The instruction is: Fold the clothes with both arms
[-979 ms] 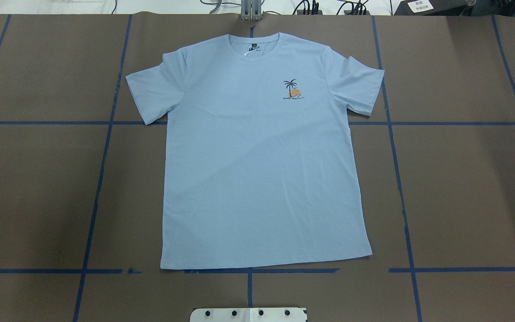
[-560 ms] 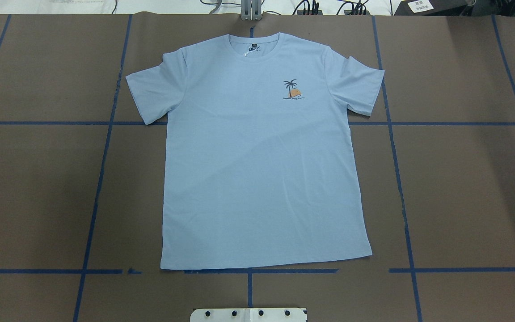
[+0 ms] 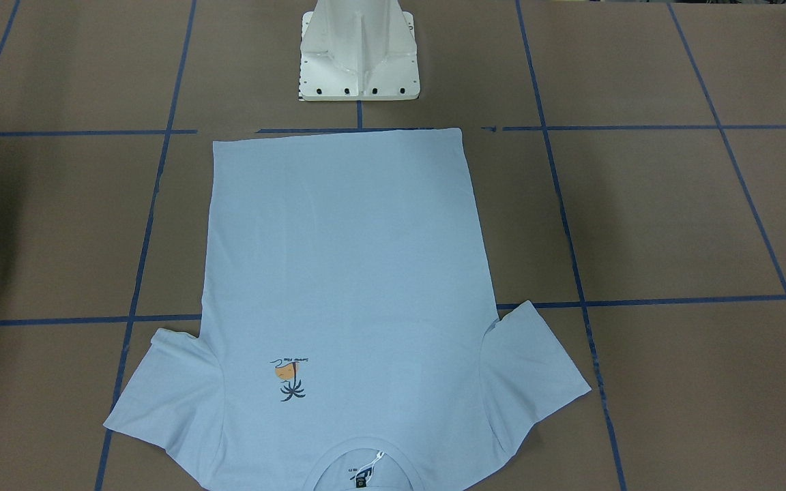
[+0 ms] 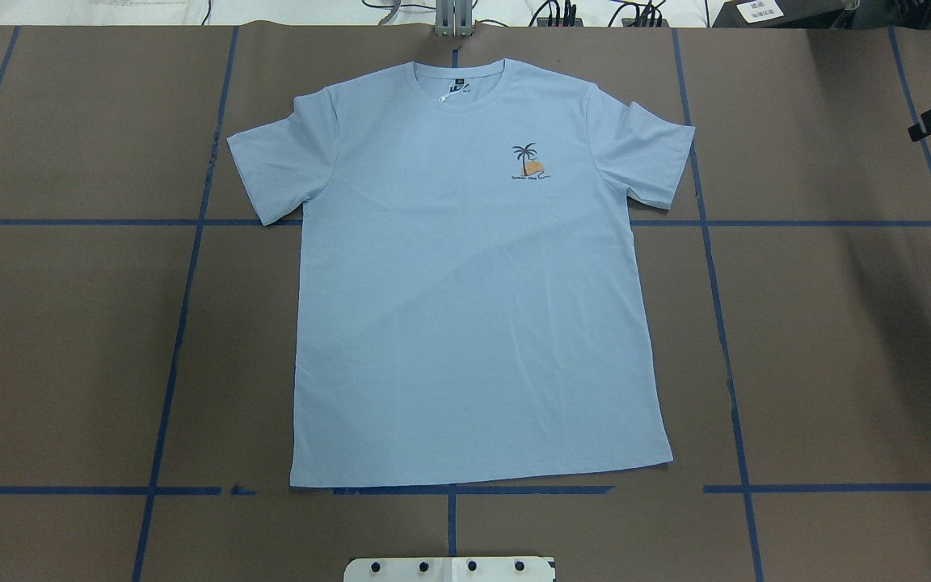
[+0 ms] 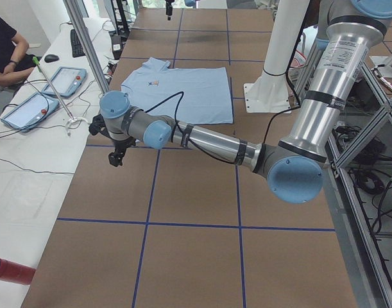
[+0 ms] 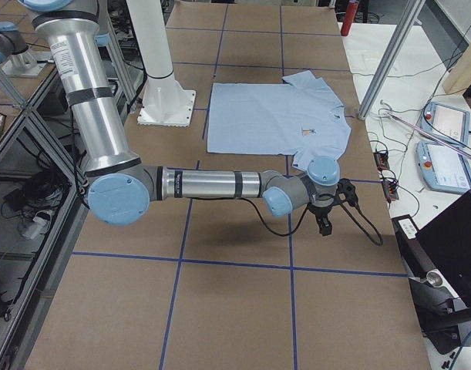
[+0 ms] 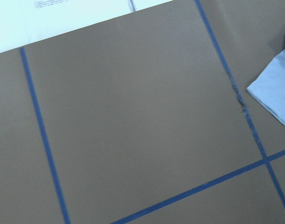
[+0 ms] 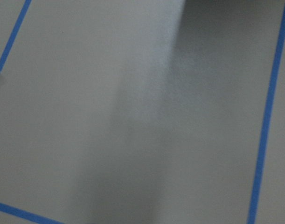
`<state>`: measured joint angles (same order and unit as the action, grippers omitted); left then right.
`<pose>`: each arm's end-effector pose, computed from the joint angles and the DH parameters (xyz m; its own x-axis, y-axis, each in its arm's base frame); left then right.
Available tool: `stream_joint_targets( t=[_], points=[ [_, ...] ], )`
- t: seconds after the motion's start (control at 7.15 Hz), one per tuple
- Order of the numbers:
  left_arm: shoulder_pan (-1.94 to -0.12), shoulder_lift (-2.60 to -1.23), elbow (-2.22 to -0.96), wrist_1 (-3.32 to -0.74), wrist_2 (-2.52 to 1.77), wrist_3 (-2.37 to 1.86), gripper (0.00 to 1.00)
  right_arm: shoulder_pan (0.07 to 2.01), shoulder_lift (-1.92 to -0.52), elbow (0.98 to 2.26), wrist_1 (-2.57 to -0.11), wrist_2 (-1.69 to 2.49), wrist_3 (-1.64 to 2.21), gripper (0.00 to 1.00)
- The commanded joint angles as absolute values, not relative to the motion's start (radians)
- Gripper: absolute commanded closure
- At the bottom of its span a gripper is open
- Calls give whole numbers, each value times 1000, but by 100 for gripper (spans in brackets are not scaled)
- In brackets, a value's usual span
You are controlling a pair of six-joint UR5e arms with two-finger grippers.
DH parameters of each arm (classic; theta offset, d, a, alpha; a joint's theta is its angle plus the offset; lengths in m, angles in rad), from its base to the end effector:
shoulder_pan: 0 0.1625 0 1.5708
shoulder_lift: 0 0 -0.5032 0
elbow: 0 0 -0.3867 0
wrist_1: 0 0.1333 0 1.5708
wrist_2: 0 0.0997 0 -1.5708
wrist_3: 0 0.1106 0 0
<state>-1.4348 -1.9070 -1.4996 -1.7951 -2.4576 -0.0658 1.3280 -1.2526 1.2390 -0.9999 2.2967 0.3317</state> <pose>0.0423 -0.6604 0.5511 0.5833 0.3881 -0.7135 -0.0815 0.9020 0.4240 -0.1035 -0.6671 0.6632 0.6730 -0.2240 0.7049 -0.0160 0.9484 0.3166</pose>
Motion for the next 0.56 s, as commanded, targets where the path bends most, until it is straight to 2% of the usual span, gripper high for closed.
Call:
stream_joint_targets(
  t=[0.0, 0.42],
  points=[
    [-1393, -1972, -1433, -1836, -2450, -106, 0, 1128, -1075, 1158, -893, 2127, 702, 0],
    [-1385, -1976, -1356, -2003, -2450, -254, 0, 1031, -970, 1036, -841, 2031, 735, 0]
  ],
)
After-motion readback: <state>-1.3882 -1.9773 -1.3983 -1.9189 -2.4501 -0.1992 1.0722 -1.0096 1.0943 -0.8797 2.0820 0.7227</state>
